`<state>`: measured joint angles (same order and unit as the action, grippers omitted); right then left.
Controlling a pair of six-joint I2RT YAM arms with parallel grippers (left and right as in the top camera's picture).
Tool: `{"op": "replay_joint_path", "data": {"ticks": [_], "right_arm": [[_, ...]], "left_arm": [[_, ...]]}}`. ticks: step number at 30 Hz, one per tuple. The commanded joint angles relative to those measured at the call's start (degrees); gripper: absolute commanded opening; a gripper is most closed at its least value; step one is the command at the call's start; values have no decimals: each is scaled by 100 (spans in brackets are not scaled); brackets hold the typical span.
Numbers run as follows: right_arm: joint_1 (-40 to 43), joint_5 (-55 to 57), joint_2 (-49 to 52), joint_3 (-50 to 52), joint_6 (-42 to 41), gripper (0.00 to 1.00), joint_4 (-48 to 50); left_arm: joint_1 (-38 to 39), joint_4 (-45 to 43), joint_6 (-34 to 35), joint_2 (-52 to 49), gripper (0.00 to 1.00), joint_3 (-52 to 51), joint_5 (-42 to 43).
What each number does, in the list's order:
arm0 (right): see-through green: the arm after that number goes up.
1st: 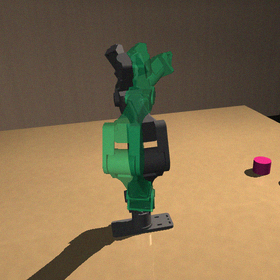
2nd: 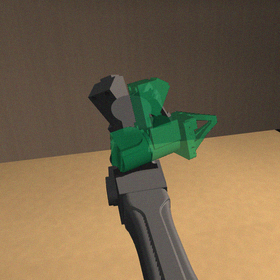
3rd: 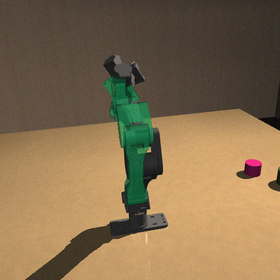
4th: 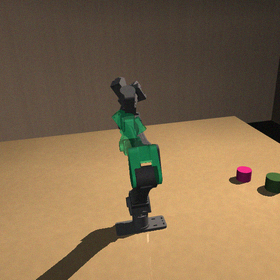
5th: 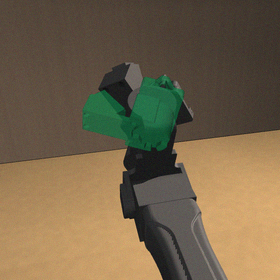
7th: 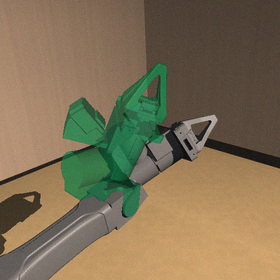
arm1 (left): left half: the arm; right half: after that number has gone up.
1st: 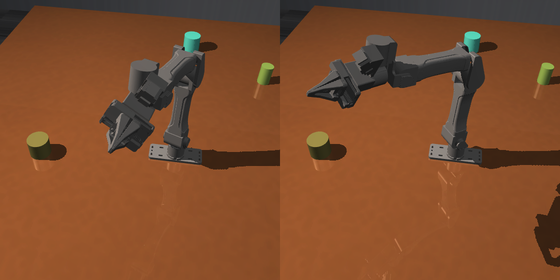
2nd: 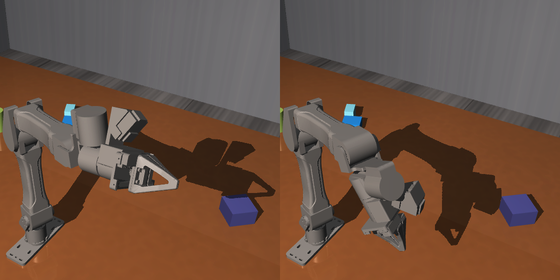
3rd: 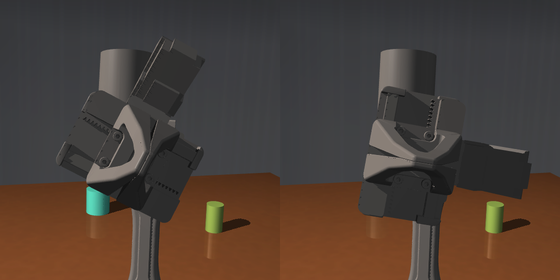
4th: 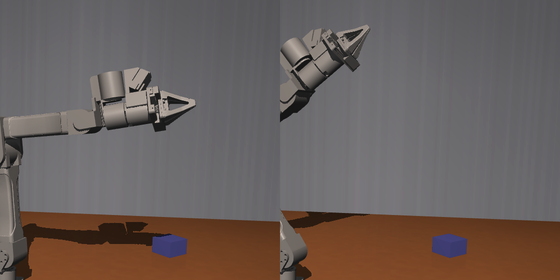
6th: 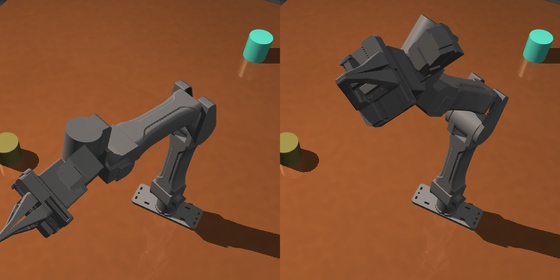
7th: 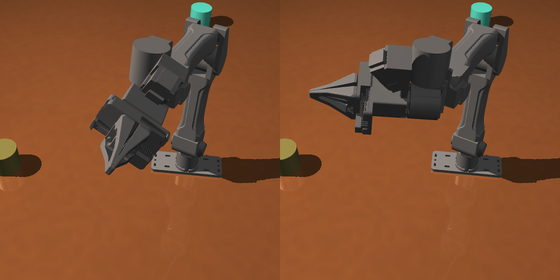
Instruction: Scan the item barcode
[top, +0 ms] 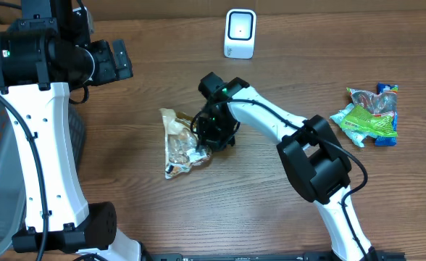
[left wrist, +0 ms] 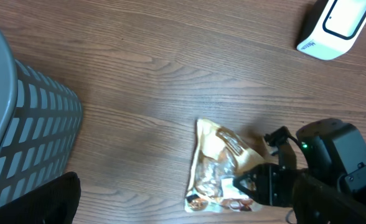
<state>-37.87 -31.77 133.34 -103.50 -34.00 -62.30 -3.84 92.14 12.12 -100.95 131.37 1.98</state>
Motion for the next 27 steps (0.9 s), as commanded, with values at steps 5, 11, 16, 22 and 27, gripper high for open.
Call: {"op": "replay_joint_path", "data": {"ticks": [5, 11, 16, 22, 27], "right_arm": [[286, 151, 17, 17, 1580, 31, -1075], [837, 234, 17, -328, 3093, 62, -1300], [1169, 234, 17, -868, 4212, 74, -1309], [1213, 201, 17, -1493, 4996, 90, -1250], [922, 79, 22, -1539, 5392, 94, -933]], "left_arm": [[22, -4, 98, 92, 100, 2, 57], [22, -2, 98, 92, 100, 2, 57], [22, -2, 98, 92, 100, 2, 57], [22, -2, 98, 92, 100, 2, 57], [22, -2, 98, 92, 100, 2, 57]]}}
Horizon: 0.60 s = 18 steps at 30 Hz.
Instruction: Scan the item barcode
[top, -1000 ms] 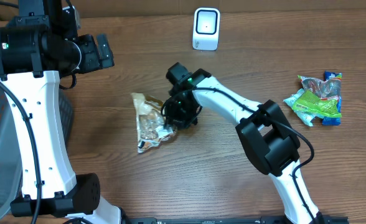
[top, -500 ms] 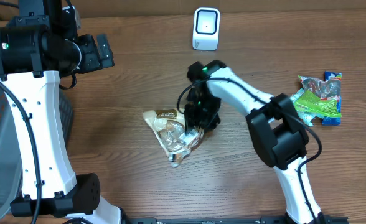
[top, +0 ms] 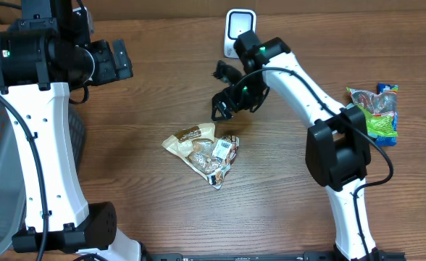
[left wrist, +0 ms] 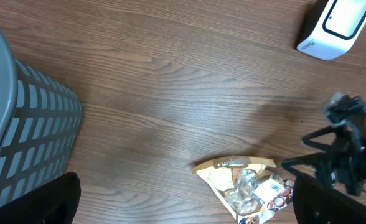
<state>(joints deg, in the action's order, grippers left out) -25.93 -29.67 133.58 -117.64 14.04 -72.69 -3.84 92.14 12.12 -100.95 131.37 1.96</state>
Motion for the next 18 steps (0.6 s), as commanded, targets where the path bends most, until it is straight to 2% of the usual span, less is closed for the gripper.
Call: {"op": "replay_joint_path", "data": {"ticks": [1, 5, 9, 15, 17, 18], "right_arm": [[-452, -122, 7, -101, 815, 95, 157], [-793, 192, 7, -7, 1169, 95, 201], [-1073, 789, 7, 212, 1176, 95, 540], [-1097, 863, 24, 214, 1143, 94, 734], [-1097, 870, 74, 214, 1023, 88, 800], [-1097, 918, 98, 214, 944, 77, 820]], "left_arm": [[22, -2, 98, 92, 100, 2, 59], [22, -2, 98, 92, 100, 2, 59], [22, -2, 98, 94, 100, 2, 59], [22, -2, 98, 92, 100, 2, 59], [22, -2, 98, 94, 100, 2, 59], [22, -2, 98, 94, 100, 2, 59]]}}
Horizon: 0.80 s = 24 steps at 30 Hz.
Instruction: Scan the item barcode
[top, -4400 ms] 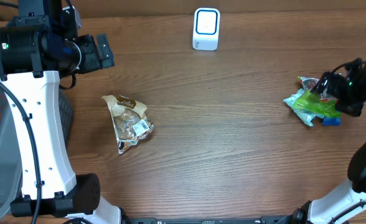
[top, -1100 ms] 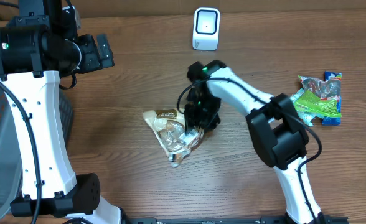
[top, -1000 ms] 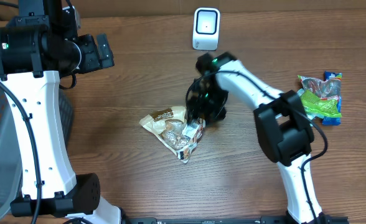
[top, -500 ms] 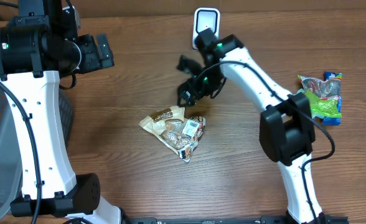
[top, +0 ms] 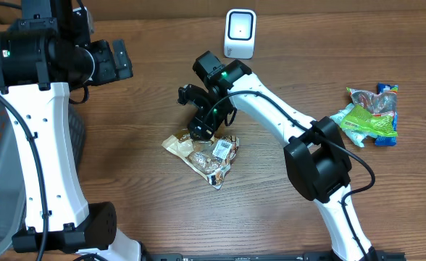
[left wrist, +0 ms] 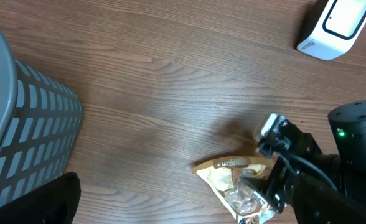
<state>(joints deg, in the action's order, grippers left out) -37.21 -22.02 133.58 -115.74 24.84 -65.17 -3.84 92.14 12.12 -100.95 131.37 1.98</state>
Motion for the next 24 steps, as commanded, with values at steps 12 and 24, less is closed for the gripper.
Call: {"op": "replay_joint_path", "data": {"ticks": [12, 24], "right_arm": [[295, 446, 85, -566, -3018, 4, -90], [1335, 555, 81, -737, -4734, 4, -1716]], "left_arm": [[22, -2, 98, 92, 100, 2, 57], [22, -2, 98, 92, 100, 2, 57]]}}
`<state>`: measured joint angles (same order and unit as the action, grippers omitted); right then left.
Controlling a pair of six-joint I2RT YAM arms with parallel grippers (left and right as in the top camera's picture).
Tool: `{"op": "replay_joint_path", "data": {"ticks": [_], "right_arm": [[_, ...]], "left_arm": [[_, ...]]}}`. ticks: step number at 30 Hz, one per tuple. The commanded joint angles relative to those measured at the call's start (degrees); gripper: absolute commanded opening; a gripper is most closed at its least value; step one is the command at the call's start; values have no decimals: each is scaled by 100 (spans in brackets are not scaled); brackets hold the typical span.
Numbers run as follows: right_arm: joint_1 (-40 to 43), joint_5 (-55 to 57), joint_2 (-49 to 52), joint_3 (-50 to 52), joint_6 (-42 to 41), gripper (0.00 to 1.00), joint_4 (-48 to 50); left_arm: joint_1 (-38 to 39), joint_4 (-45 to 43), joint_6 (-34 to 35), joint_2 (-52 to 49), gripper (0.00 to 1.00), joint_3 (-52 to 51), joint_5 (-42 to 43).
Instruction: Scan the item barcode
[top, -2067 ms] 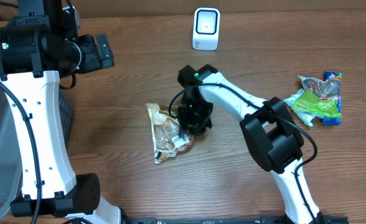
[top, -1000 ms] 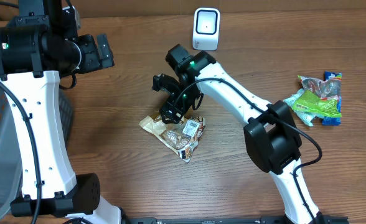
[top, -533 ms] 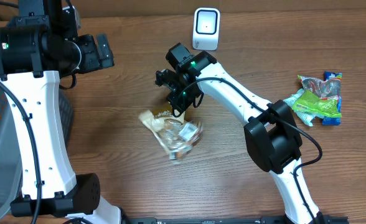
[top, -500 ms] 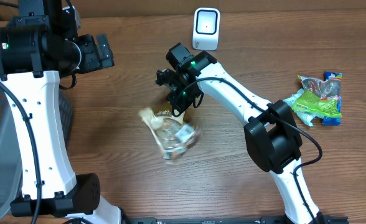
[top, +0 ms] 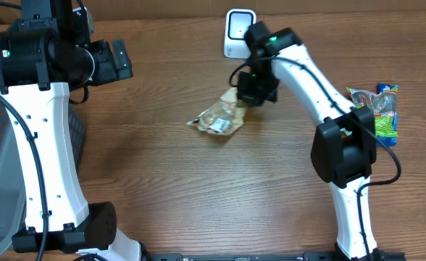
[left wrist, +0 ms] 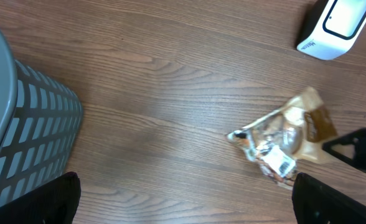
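Observation:
The snack bag [top: 216,116], tan and clear with a white barcode label [top: 219,127], hangs by its right end from my right gripper [top: 244,98], which is shut on it. It sits a short way in front of the white scanner [top: 240,32]. The left wrist view shows the same bag [left wrist: 282,137], its label [left wrist: 281,165] facing up, the right gripper's dark fingers [left wrist: 357,152] at its right end and the scanner [left wrist: 335,25] at the top right. My left gripper [left wrist: 186,202] is held high over the left of the table, open and empty.
Green and blue packets [top: 372,112] lie at the right edge of the table. A grey slatted basket [left wrist: 21,124] stands off the table's left side. The left arm's white column [top: 46,159] rises along the left.
My right gripper was over the bag, which lay flat in the middle of the table. Now it is shut on the bag's end, and the bag is farther back and right, nearer the scanner.
At first my right gripper was at the bag, which lay lengthwise left of centre. Then the bag lay turned, label up, and the gripper was open near the scanner. It was then back over the bag, and now holds it before the scanner. The left arm never moved.

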<state>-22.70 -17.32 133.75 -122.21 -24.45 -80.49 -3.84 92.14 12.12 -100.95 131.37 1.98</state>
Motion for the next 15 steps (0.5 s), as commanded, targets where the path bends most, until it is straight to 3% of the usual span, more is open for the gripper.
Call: {"op": "replay_joint_path", "data": {"ticks": [1, 5, 7, 8, 9, 11, 15], "right_arm": [[-118, 249, 63, -66, 247, 4, -361], [-208, 737, 63, 101, 249, 4, -866], [-258, 737, 63, 234, 470, 15, -992], [-289, 739, 63, 297, 634, 48, -1075], [-317, 739, 63, 341, 813, 63, -1152], [-334, 723, 63, 361, 1088, 69, -1287], [-295, 721, 61, 181, 1679, 69, -1449]], "left_arm": [[22, -2, 98, 92, 100, 2, 57], [22, -2, 98, 92, 100, 2, 57], [22, -2, 98, 92, 100, 2, 57], [22, -2, 98, 92, 100, 2, 57], [22, -2, 98, 92, 100, 2, 57], [22, -2, 98, 92, 100, 2, 57], [22, -2, 98, 92, 100, 2, 57]]}}
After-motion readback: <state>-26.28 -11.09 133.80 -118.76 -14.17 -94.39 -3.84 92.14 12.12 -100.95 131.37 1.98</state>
